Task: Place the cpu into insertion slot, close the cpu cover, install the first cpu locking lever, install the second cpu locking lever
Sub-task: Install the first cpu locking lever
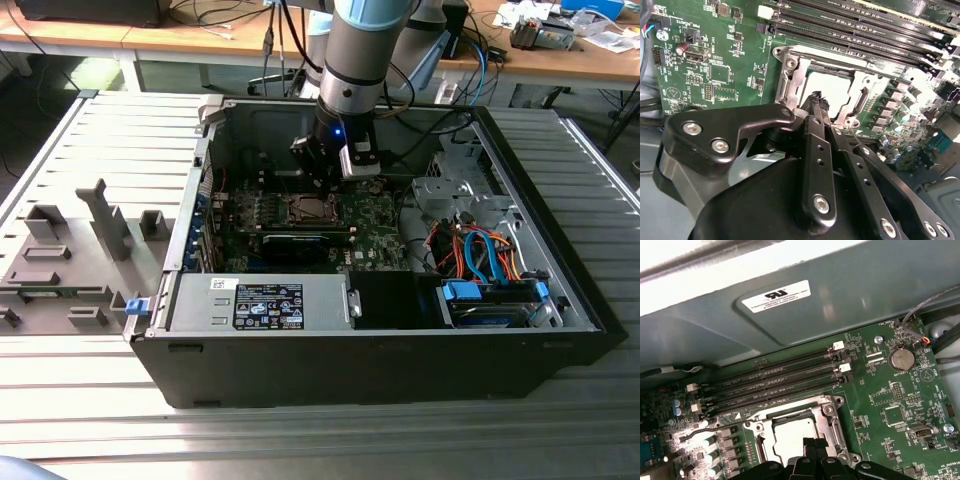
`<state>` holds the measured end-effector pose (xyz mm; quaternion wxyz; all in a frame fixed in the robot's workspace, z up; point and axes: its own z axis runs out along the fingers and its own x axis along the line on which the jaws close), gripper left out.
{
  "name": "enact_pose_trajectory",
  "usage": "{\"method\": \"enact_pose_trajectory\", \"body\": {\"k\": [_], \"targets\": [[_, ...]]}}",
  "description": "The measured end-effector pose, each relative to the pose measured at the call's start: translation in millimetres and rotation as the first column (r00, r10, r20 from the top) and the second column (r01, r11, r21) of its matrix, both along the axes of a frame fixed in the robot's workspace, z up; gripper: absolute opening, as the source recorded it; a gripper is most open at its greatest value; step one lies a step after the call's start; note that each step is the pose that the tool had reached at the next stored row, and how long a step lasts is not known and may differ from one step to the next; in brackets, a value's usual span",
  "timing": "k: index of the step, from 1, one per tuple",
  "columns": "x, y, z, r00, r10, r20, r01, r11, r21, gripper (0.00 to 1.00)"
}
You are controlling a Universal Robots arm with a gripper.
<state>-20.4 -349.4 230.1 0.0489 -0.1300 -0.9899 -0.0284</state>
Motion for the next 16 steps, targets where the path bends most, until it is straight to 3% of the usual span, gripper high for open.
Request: {"method": "enact_pose_trajectory", "body": {"k": [16], "targets": [[0.1, 0.0, 0.0, 0.9980, 0.063, 0.0000, -0.063, 0.9980, 0.0000, 0.11]]}}
